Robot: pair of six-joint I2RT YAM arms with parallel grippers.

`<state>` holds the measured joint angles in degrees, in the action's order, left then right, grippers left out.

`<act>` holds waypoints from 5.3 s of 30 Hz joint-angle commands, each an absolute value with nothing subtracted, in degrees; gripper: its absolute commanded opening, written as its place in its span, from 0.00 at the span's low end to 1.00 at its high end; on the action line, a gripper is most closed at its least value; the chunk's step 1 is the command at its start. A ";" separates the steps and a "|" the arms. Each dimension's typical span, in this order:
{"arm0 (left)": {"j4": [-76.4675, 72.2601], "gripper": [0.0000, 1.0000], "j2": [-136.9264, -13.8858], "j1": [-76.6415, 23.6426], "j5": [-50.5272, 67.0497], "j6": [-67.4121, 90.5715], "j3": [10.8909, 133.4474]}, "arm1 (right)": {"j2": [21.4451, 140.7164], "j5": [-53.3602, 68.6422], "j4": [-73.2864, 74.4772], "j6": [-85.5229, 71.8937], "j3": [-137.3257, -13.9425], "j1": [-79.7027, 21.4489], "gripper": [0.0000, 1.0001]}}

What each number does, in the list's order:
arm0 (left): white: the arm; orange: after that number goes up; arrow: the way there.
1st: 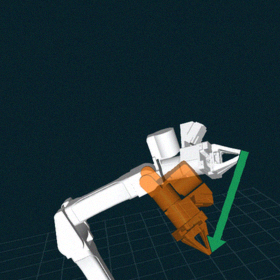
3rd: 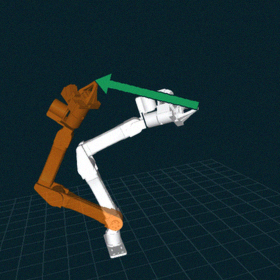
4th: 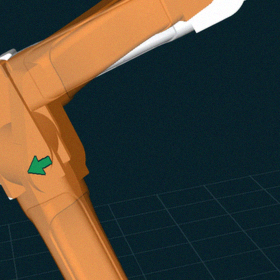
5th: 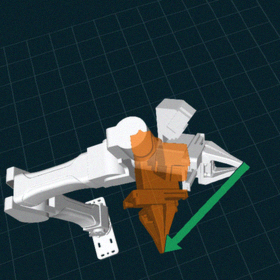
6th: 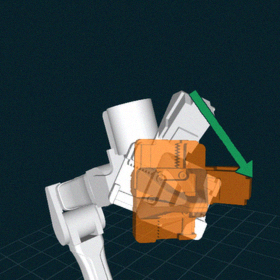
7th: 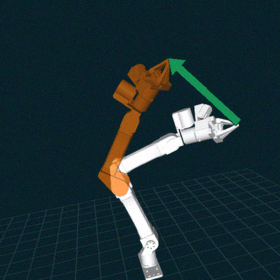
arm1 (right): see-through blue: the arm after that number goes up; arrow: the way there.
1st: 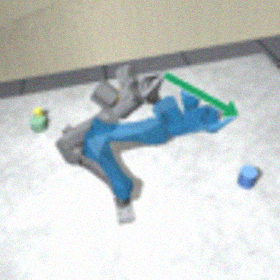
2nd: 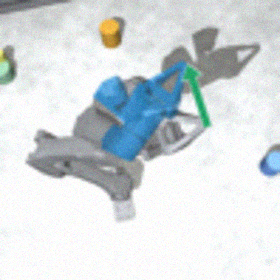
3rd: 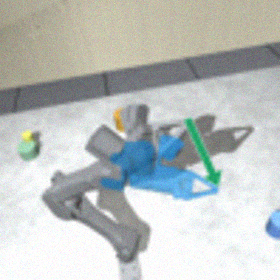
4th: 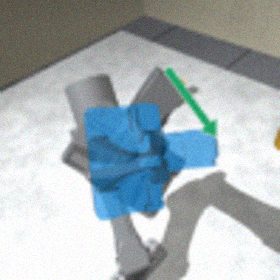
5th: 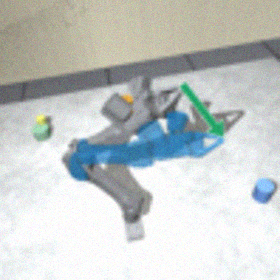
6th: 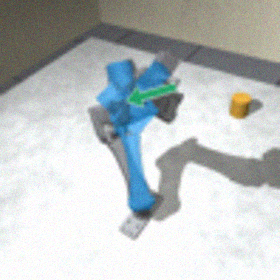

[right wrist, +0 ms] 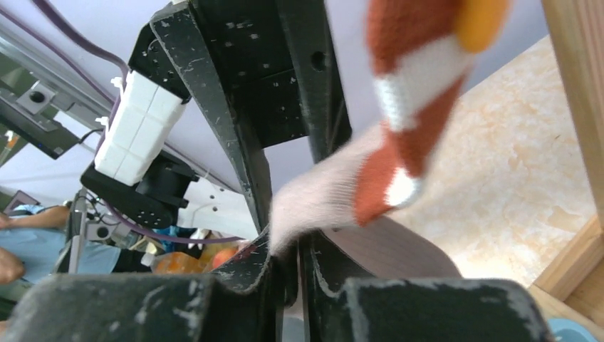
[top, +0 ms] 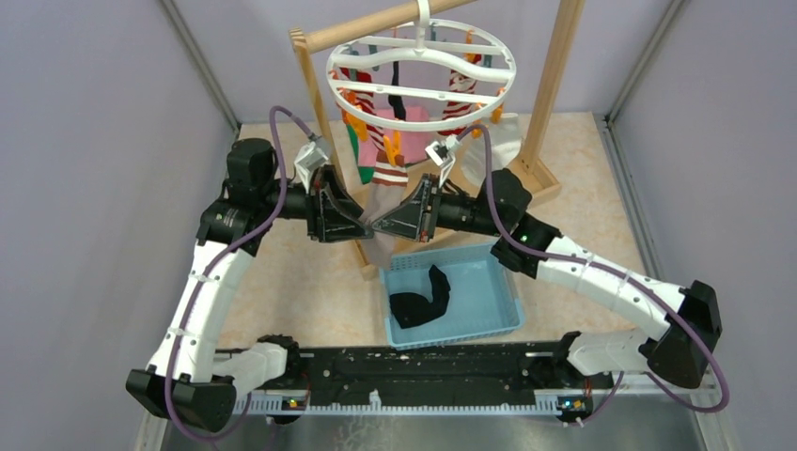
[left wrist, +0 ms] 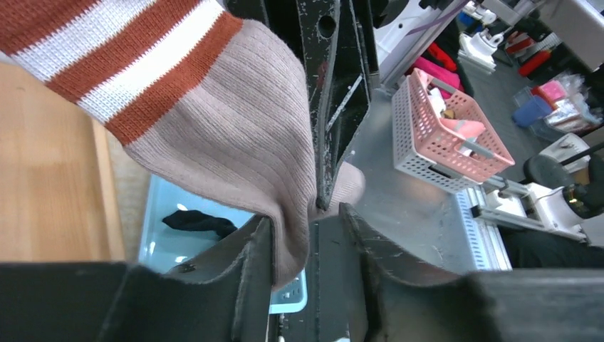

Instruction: Remove the socks clipped to the hanger

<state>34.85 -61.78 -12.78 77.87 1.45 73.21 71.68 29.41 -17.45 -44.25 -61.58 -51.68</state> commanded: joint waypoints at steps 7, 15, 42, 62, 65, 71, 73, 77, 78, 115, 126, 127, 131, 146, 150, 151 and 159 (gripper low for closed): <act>30.15 0.00 -60.42 -12.65 74.27 3.23 73.80 | 67.67 21.08 -11.03 -41.22 -64.20 -49.78 0.48; 30.50 0.00 -59.99 -12.66 72.34 3.55 73.59 | 64.57 14.64 -3.86 -35.62 -66.73 -48.29 0.73; 25.29 0.00 -61.82 -14.14 66.88 5.61 69.25 | 75.75 -11.07 -7.50 -17.80 -81.72 -53.47 0.87; 25.88 0.00 -59.58 -19.95 60.35 3.20 66.37 | 77.75 -25.79 -28.01 -8.79 -74.54 -62.80 0.74; 26.41 0.00 -59.68 -20.37 60.43 3.21 67.28 | 78.26 -26.94 -28.49 -8.49 -74.88 -62.86 0.73; 26.59 0.00 -59.84 -20.39 59.84 3.06 68.28 | 78.46 -27.20 -27.37 -8.08 -76.03 -62.84 0.57; 26.31 0.00 -59.50 -20.39 59.12 3.18 68.14 | 78.36 -26.64 -27.08 -8.24 -76.23 -62.84 0.51; 26.56 0.00 -59.07 -20.35 57.56 3.09 67.57 | 78.31 -25.47 -25.77 -8.26 -77.38 -62.84 0.33; 26.78 0.00 -58.98 -20.34 57.07 3.08 67.41 | 78.28 -25.30 -25.45 -8.26 -77.59 -62.89 0.29; 34.43 0.00 -70.96 -38.73 53.10 -12.96 65.02 | 52.25 -35.20 24.20 -32.67 -63.00 -55.45 0.93; 43.03 0.99 -76.56 -43.33 45.37 -24.94 73.20 | 50.96 -29.36 19.62 -32.10 -58.41 -37.48 0.99; 44.58 0.99 -76.69 -43.29 44.13 -25.71 74.86 | 51.43 -27.93 17.91 -30.35 -58.35 -36.50 0.99; 49.66 0.99 -76.70 -42.66 38.91 -26.75 81.42 | 55.41 -19.37 9.59 -23.78 -59.69 -31.79 0.97; 47.36 0.99 -67.64 -33.56 45.63 -19.97 78.82 | 63.04 -7.54 -8.10 -15.80 -62.44 -28.38 0.00; 45.85 0.99 -68.02 -28.29 51.08 -15.64 80.30 | 59.84 -2.35 -9.15 -20.03 -58.94 -29.85 0.00; 45.66 0.99 -68.36 -27.43 52.11 -14.93 80.82 | 59.25 -0.70 -9.15 -21.38 -58.44 -30.42 0.00; 40.64 0.99 -67.15 -26.42 52.64 -9.62 81.40 | 60.39 8.16 -6.87 -24.90 -60.01 -40.74 0.00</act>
